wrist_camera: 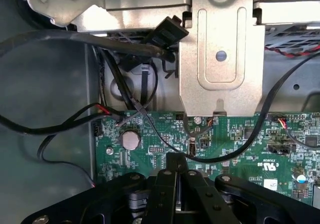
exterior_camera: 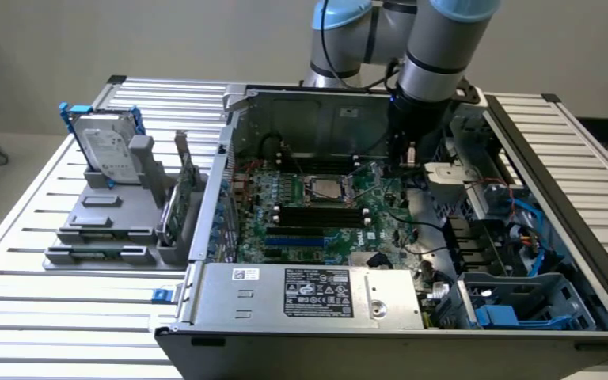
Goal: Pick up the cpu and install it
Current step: 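Close the cpu cover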
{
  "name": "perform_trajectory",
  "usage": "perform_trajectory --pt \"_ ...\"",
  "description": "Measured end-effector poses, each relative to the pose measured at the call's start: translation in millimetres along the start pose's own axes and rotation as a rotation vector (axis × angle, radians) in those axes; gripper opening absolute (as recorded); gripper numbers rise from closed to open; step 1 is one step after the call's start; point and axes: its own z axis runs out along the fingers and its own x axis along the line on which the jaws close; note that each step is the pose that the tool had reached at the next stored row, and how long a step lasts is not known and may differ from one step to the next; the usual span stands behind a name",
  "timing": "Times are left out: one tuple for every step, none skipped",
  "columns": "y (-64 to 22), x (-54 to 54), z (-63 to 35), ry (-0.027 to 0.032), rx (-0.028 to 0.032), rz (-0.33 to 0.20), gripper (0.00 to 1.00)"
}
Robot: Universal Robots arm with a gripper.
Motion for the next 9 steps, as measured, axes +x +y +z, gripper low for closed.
perform_trajectory --pt "0.0 0.0 0.0 0.0022 0.0125 0.001 0.11" --pt "0.0 0.0 0.0 0.0040 0.0263 0.003 0.11" --pt "0.0 0.0 0.0 0.0055 0.0401 0.004 0.11" --pt "0.0 0.0 0.0 0.0069 0.0533 0.006 0.11" --pt "0.0 0.0 0.0 0.0085 0.0660 0.007 0.11" --pt "0.0 0.0 0.0 0.0098 0.0776 0.008 0.11" --pt "0.0 0.0 0.0 0.0113 0.0885 0.009 0.11" --pt "0.0 0.0 0.0 0.0130 0.0998 0.011 0.11" --pt "0.0 0.0 -0.2 0.0142 0.1084 0.011 0.11"
